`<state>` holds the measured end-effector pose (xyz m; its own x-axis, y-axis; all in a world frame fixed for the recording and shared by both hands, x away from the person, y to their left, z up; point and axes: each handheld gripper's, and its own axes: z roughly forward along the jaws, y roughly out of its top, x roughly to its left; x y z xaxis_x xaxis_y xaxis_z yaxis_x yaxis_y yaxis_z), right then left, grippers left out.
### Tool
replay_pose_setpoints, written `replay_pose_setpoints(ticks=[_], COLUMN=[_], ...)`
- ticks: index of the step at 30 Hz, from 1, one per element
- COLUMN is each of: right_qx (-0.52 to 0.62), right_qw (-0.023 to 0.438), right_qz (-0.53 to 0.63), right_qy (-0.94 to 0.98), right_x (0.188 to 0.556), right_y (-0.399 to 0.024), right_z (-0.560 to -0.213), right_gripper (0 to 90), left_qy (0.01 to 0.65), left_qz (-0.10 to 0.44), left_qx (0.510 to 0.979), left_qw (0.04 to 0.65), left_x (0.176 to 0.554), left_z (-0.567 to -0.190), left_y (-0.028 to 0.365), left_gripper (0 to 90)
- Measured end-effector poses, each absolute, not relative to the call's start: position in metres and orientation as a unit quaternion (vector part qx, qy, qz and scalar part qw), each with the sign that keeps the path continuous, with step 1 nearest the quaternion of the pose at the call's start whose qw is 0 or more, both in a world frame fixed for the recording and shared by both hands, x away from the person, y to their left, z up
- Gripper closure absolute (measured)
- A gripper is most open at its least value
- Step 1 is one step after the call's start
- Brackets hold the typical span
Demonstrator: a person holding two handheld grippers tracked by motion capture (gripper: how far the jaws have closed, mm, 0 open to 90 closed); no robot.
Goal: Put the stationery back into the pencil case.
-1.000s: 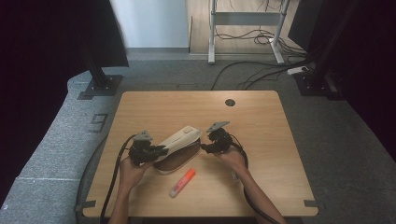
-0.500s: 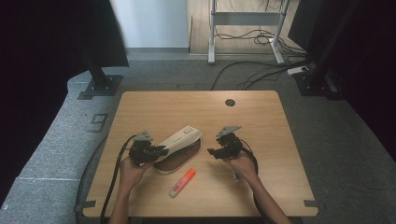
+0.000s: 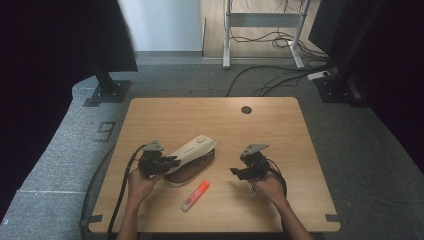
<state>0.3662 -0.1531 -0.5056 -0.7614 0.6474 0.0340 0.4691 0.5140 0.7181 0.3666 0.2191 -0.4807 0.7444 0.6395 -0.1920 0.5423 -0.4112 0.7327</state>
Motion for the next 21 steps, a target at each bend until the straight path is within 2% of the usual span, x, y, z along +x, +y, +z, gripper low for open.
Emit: replay_pose_setpoints(ticks=[21], right_qx=[0.359], right_qw=[0.099], right_qz=[0.364], right_qy=[0.854], right_x=[0.320], right_y=[-0.197], right_z=[-0.524], right_gripper=[44.6], left_qy=[0.352], left_qz=[0.059], left_qx=[0.839], left_qw=[0.410], left_x=[0.366], left_z=[-0.481], left_y=[0.218], left_gripper=[74.5])
